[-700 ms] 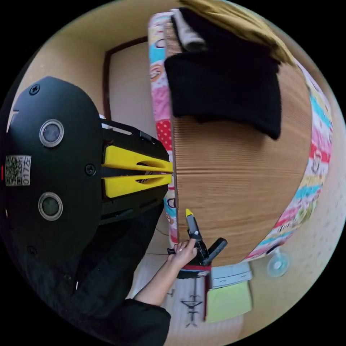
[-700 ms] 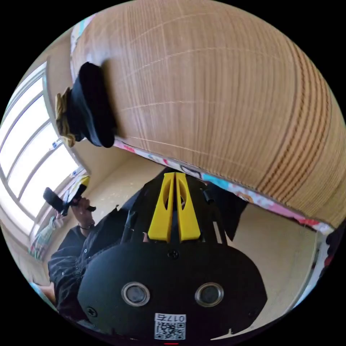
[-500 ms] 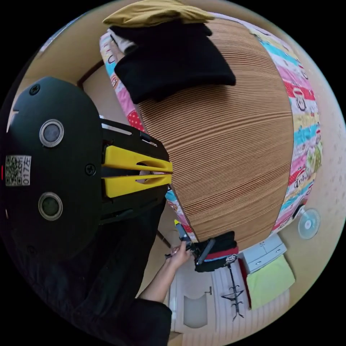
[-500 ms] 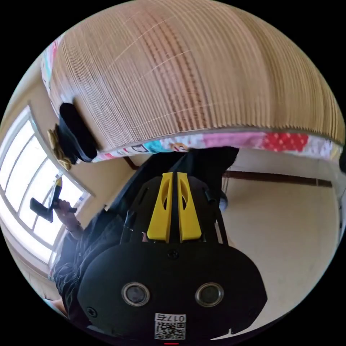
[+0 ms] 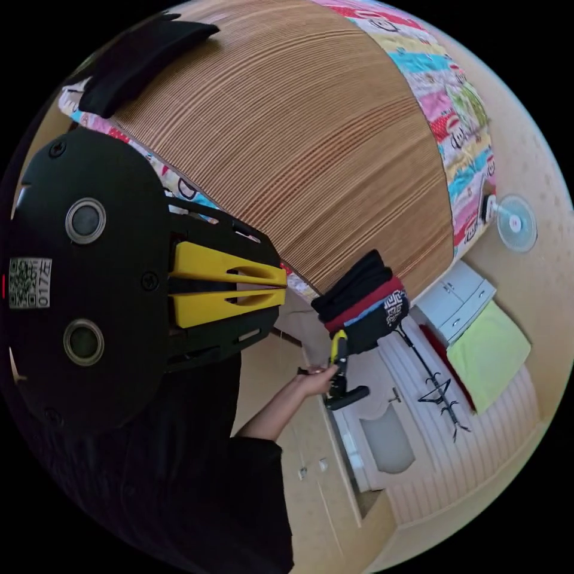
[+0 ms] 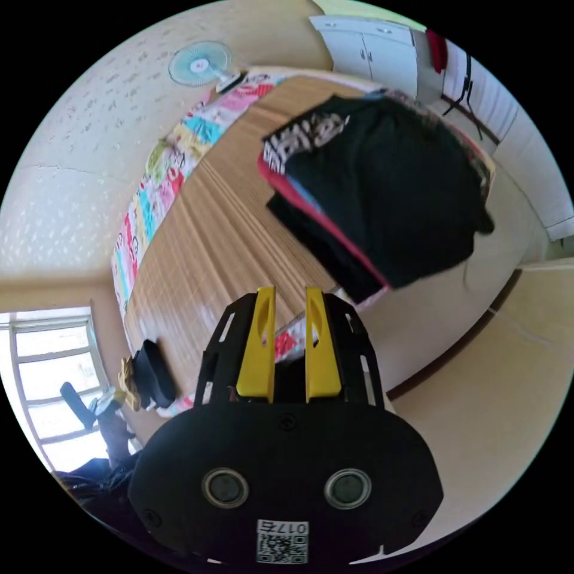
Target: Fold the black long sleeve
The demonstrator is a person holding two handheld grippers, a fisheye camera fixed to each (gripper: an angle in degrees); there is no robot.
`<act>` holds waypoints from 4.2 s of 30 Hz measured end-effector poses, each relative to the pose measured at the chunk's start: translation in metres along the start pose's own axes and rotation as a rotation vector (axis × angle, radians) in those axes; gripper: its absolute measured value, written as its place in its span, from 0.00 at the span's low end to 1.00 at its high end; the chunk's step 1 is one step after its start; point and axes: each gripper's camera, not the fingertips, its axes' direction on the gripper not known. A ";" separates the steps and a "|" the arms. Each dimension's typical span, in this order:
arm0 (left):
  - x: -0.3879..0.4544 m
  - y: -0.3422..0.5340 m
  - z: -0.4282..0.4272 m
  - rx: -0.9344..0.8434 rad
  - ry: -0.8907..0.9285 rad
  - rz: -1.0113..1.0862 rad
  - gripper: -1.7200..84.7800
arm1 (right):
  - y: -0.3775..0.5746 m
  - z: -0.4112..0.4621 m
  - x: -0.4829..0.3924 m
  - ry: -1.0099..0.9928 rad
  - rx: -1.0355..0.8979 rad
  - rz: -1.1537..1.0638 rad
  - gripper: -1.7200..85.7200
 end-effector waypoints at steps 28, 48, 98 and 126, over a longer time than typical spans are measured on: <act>-0.005 -0.003 0.067 0.270 -0.100 -0.078 0.01 | 0.269 -0.199 -0.037 -0.306 0.733 -0.692 0.04; 0.078 -0.045 -0.033 0.548 0.143 0.342 0.11 | 0.335 -0.199 -0.023 -2.585 0.490 -1.510 0.04; 0.130 -0.046 0.147 0.829 -0.124 0.257 0.12 | 0.298 -0.088 -0.295 -1.631 -0.605 -1.459 0.05; 0.166 0.099 0.014 1.288 -0.019 0.301 0.01 | 0.158 -0.203 -0.177 -1.452 -0.032 -1.179 0.05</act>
